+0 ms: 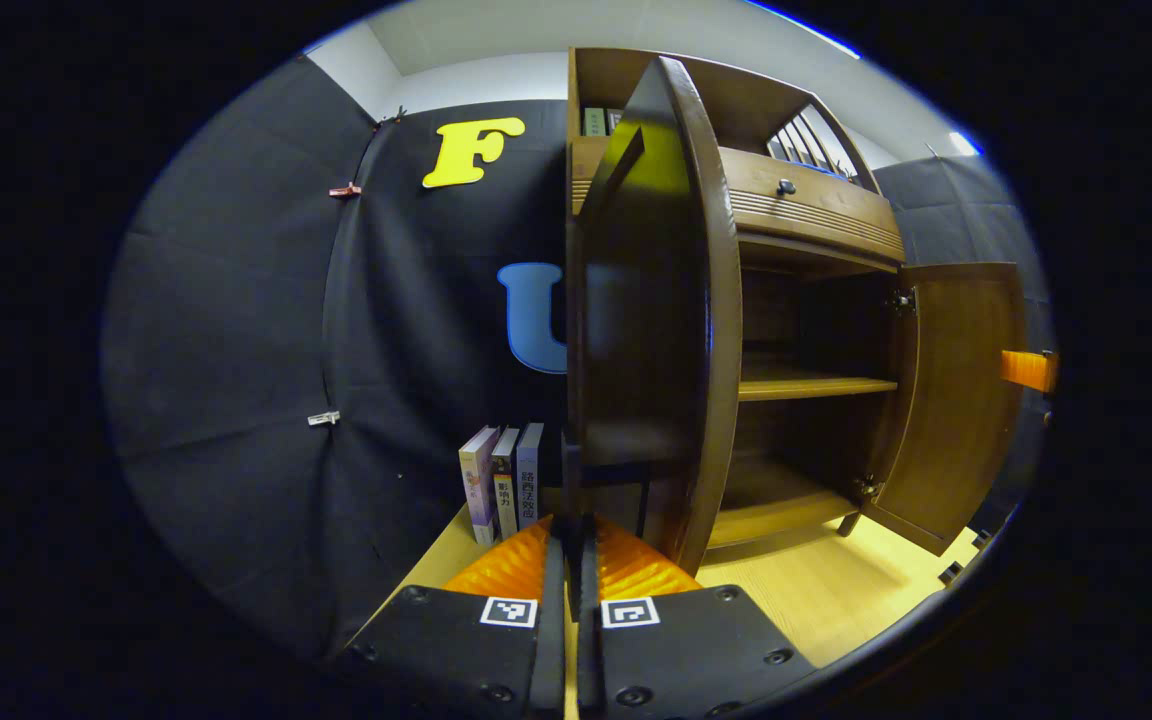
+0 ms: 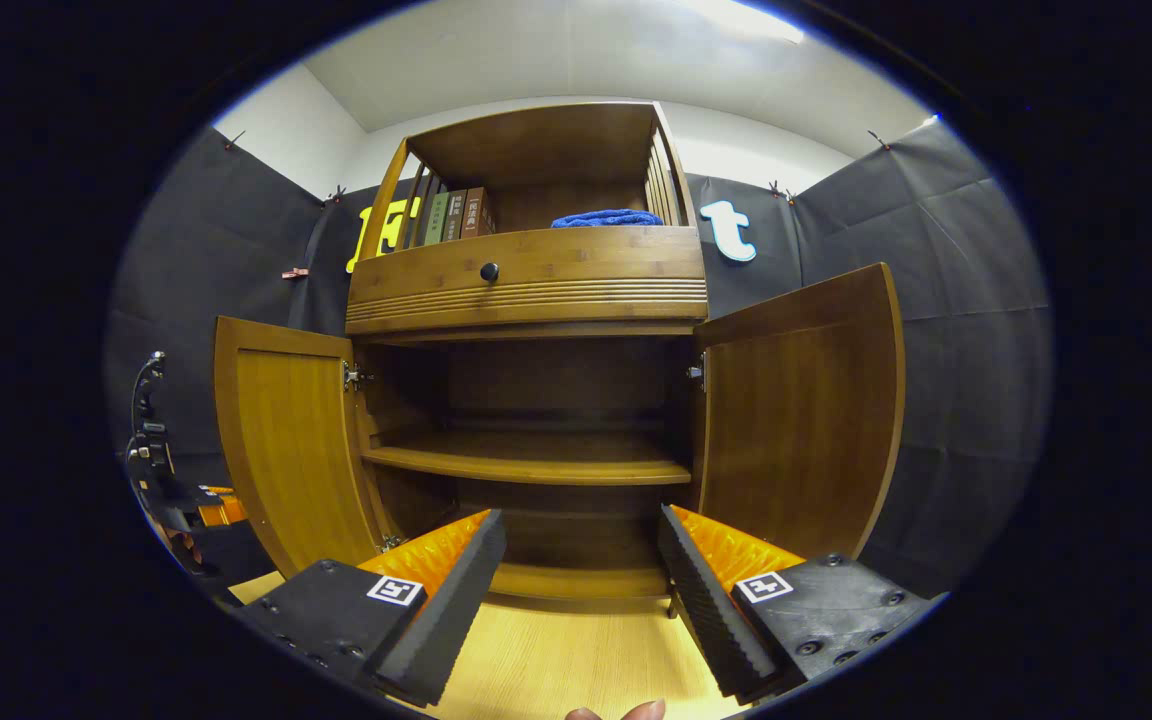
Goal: Open the right door of the double-door shoe cabinet with the right hand, and open the left door with the left hand.
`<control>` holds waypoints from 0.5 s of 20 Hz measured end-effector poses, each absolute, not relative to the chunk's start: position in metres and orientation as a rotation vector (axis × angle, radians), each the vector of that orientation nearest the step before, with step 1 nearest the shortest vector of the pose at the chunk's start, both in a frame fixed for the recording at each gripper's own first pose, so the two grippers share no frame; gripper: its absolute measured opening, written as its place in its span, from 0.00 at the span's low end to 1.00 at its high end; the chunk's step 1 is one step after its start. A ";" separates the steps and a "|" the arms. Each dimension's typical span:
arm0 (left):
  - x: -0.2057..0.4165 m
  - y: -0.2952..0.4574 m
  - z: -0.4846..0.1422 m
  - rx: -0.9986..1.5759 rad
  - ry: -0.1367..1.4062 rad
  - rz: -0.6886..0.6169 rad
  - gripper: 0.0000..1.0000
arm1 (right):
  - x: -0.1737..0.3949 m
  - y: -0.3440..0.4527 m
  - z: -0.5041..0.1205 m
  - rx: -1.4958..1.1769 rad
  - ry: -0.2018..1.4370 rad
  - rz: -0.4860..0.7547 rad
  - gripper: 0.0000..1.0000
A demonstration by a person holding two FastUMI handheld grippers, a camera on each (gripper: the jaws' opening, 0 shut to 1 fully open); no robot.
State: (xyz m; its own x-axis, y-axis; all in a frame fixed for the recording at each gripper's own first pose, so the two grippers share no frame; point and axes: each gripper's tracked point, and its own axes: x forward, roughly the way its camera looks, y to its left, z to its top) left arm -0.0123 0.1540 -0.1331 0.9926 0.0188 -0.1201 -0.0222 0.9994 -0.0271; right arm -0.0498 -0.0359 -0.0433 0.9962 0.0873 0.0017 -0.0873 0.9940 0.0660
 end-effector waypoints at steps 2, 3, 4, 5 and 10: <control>-0.013 0.162 -0.134 -0.068 0.116 -0.003 0.08 | -0.049 -0.035 -0.043 0.066 0.000 0.090 0.97; -0.014 0.164 -0.133 -0.088 0.109 -0.021 0.07 | -0.049 -0.035 -0.043 0.065 -0.001 0.091 0.98; -0.014 0.164 -0.133 -0.101 0.105 -0.036 0.08 | -0.047 -0.034 -0.042 0.064 -0.001 0.092 0.96; -0.013 0.164 -0.132 -0.104 0.103 -0.044 0.09 | -0.046 -0.034 -0.041 0.064 0.000 0.095 0.96; -0.011 0.171 -0.134 -0.087 0.105 -0.023 0.13 | -0.045 -0.032 -0.040 0.063 -0.004 0.098 0.99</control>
